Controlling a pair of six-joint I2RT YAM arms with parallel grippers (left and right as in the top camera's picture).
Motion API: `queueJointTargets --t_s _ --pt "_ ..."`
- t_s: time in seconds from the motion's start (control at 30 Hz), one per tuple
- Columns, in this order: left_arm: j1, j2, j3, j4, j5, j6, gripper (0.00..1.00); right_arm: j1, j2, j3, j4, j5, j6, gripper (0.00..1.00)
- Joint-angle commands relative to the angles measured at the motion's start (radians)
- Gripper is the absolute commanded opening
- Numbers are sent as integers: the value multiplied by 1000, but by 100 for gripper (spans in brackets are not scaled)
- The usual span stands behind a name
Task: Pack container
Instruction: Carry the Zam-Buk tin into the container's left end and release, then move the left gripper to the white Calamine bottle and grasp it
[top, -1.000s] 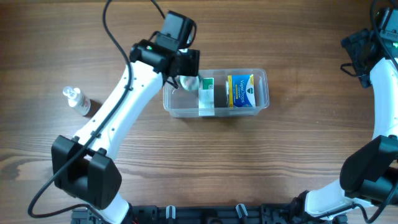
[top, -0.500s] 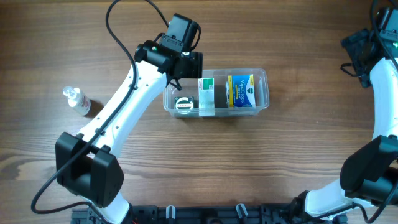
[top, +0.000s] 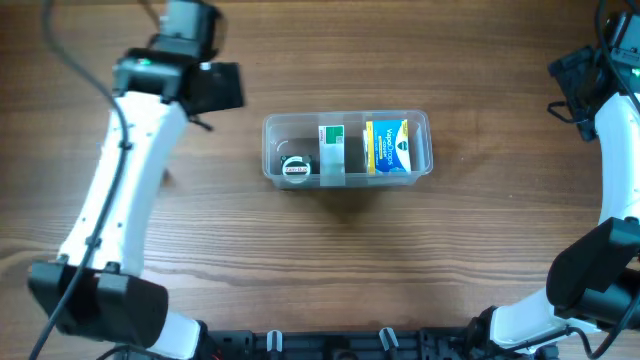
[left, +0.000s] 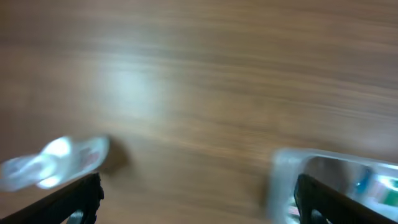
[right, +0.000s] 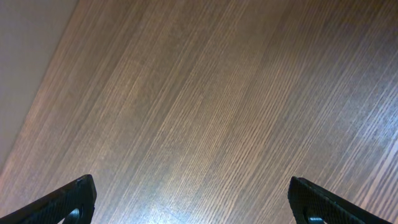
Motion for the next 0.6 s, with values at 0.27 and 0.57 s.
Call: queueJointTargets --t_s 0.27,0.57 --pt "301 -18 17 -94 16 -579 100 2 9 -4 2 18 10 100" --pt "302 -17 17 -60 -135 399 100 2 9 -4 2 18 10 100"
